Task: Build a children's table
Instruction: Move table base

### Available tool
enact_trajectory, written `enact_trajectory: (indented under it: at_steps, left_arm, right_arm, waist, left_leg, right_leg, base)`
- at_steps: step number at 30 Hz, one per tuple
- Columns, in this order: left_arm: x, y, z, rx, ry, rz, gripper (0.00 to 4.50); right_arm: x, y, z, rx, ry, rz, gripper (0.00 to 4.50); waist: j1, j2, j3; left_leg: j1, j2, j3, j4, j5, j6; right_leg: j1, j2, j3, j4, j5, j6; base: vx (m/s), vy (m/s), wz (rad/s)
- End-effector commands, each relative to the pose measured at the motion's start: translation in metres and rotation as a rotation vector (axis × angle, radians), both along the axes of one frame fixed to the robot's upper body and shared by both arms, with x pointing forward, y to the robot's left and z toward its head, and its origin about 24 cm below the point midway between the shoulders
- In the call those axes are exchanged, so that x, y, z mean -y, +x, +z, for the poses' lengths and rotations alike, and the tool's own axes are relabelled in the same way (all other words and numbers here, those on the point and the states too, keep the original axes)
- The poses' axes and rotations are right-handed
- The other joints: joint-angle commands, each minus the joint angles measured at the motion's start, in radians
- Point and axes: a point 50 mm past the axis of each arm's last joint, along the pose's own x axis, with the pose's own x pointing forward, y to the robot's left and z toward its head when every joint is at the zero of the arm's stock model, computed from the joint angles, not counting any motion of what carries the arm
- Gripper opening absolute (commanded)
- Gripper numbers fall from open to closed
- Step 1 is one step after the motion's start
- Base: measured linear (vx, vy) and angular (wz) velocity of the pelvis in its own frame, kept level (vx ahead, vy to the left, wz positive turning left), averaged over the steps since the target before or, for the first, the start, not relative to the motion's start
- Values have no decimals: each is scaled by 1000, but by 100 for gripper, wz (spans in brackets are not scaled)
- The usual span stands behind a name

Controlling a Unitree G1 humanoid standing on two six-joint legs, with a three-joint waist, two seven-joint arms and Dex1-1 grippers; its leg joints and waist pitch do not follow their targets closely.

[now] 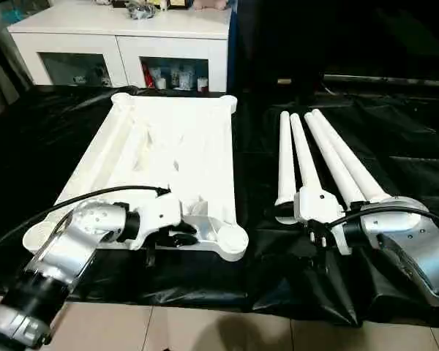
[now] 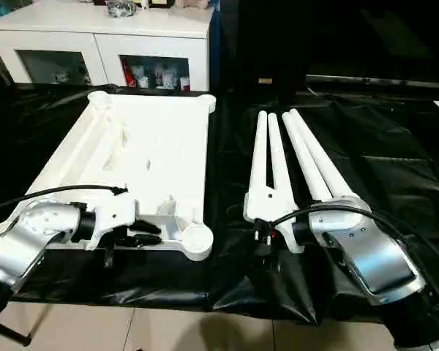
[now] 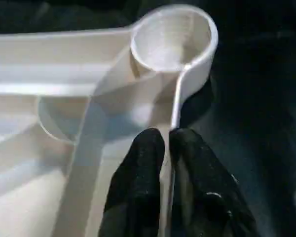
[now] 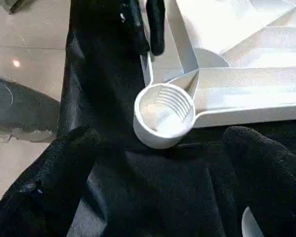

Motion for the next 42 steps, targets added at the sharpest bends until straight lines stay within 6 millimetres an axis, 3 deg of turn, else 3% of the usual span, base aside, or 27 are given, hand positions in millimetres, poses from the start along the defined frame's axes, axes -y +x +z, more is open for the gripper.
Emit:
enact_trajectory:
  at_steps: [1,3,10,11,15,21,23,30,32,35,42]
  left_arm:
    - [-2,1,-1,-6,41,-24,38]
    - [-5,1,-3,-16,74,-41,6]
    - [-4,9,-6,51,86,7,6]
    - [-3,10,-5,54,70,16,47]
    - [-4,8,-6,11,75,6,71]
    - [-8,10,-11,29,120,11,71]
    - [-8,11,-11,15,111,24,101]
    - [-6,14,-9,24,55,35,101]
    - [-4,15,-8,36,37,29,64]
    - [-3,15,-7,30,16,27,61]
    - [-10,23,-5,70,11,103,3]
  right_arm:
    - [0,-2,1,1,-17,18,450]
    - [0,-2,1,2,-23,16,450]
    - [-2,-3,1,2,-25,21,450]
    - [-3,-3,2,2,-24,22,450]
    - [-2,-3,2,1,-30,24,450]
    - [-3,-2,1,2,-34,26,450]
    - [-3,-2,2,5,-35,23,450]
    - [-2,-2,1,7,-41,22,450]
    - [-2,-3,1,7,-42,21,450]
    - [-2,-3,0,6,-42,21,450]
    - [-4,-4,-1,6,-31,24,450]
  waist:
    - [4,7,-55]
    - [3,6,-54]
    - [2,5,-51]
    - [3,6,-50]
    - [2,0,-51]
    - [4,7,-55]
    - [4,7,-55]
    - [6,9,-53]
    - [6,8,-53]
    - [6,8,-53]
    - [1,6,-56]
  left_leg:
    - [9,58,-21,-67,-196,37]
    - [10,60,-22,-69,-203,36]
    - [13,59,-19,-69,-215,34]
    - [14,59,-18,-68,-223,32]
    - [12,58,-19,-70,-218,34]
    - [10,61,-21,-68,-187,40]
    - [10,61,-20,-68,-188,40]
    - [10,60,-19,-68,-199,39]
    - [10,61,-20,-68,-202,38]
    - [10,60,-19,-68,-202,37]
    - [5,58,-19,-66,-177,43]
  right_leg:
    - [46,-111,63,-88,-208,-147]
    - [46,-112,63,-89,-220,-151]
    - [43,-112,63,-94,-264,-146]
    - [43,-114,64,-98,-298,-139]
    - [43,-113,63,-100,-322,-125]
    - [43,-112,64,-91,-245,-137]
    - [45,-113,63,-89,-213,-151]
    - [45,-114,63,-93,-233,-154]
    - [46,-115,63,-94,-240,-151]
    - [46,-115,64,-95,-244,-149]
    - [51,-114,63,-89,-193,-156]
  base:
    - [0,0,0]
    - [0,0,0]
    - [0,0,0]
    - [0,0,0]
    - [0,0,0]
    - [0,0,0]
    - [0,0,0]
    - [0,0,0]
    - [0,0,0]
    - [0,0,0]
    - [0,0,0]
